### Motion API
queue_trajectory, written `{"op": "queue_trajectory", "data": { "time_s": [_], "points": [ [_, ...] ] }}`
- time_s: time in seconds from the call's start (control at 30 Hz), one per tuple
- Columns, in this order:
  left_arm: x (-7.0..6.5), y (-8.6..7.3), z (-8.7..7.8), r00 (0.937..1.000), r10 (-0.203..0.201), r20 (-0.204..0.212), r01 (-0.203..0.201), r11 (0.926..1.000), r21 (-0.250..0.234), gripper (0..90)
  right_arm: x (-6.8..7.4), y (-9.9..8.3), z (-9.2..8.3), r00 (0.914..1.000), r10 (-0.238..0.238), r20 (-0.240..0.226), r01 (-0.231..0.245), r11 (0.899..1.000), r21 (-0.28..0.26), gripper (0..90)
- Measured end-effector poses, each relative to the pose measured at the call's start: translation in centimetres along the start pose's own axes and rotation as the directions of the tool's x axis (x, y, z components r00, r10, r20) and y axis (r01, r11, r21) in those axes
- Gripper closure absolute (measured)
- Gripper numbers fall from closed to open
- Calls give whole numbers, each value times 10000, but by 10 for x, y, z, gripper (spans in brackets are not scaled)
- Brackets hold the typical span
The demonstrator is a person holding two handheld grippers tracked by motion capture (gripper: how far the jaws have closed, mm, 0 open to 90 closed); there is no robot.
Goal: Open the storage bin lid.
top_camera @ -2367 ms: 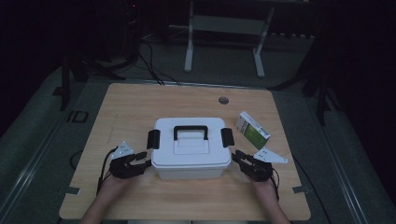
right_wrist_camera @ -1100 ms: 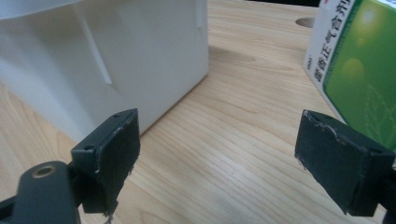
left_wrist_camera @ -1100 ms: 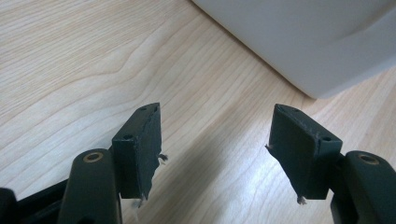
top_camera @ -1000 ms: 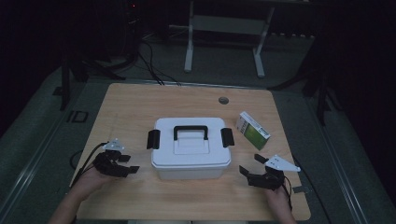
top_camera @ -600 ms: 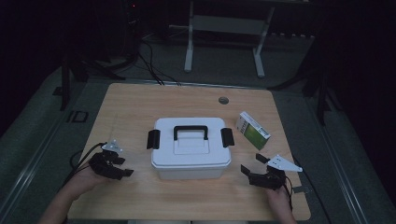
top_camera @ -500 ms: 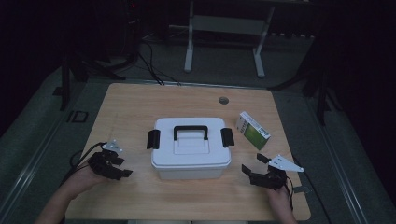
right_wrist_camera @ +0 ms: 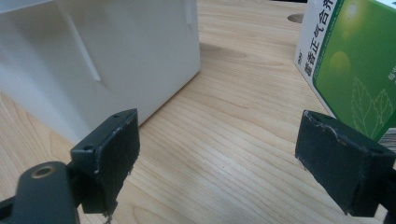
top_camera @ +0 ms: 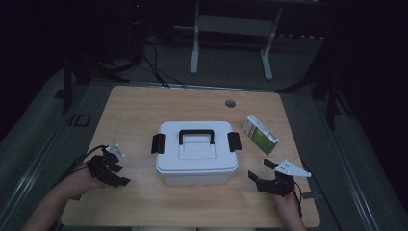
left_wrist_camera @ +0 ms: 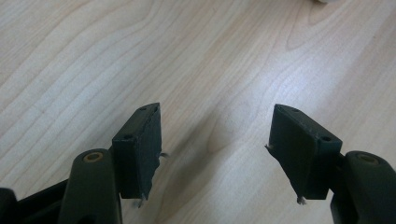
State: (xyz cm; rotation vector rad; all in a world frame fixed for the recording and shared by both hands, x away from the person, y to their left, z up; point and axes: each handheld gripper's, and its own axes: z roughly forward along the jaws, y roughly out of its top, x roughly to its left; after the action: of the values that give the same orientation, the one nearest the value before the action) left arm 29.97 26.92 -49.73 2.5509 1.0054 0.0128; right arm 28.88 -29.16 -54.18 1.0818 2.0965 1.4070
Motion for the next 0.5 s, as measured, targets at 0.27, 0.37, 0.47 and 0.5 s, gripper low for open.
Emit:
{"op": "queue_trajectory", "data": {
  "time_s": [0.27, 0.37, 0.47, 0.5],
  "points": [
    [0, 5, -5, 9998, 209, 7, -209, 9968, 766, 347, 0, 0, 1, 10000, 1, 20, -1, 10000, 23, 136],
    [1, 7, -9, 9997, 237, -17, -235, 9954, 924, 347, 0, 0, 1, 10000, -40, 24, 40, 10000, 41, 135],
    [2, 8, -12, 9997, 247, 10, -247, 9942, 1043, 347, 0, 0, 2, 10000, -58, 19, 58, 10000, 67, 135],
    [2, 9, -14, 9996, 273, 17, -274, 9941, 1053, 347, -1, 0, 2, 10000, -73, 32, 73, 9999, 83, 135]
  ]
}}
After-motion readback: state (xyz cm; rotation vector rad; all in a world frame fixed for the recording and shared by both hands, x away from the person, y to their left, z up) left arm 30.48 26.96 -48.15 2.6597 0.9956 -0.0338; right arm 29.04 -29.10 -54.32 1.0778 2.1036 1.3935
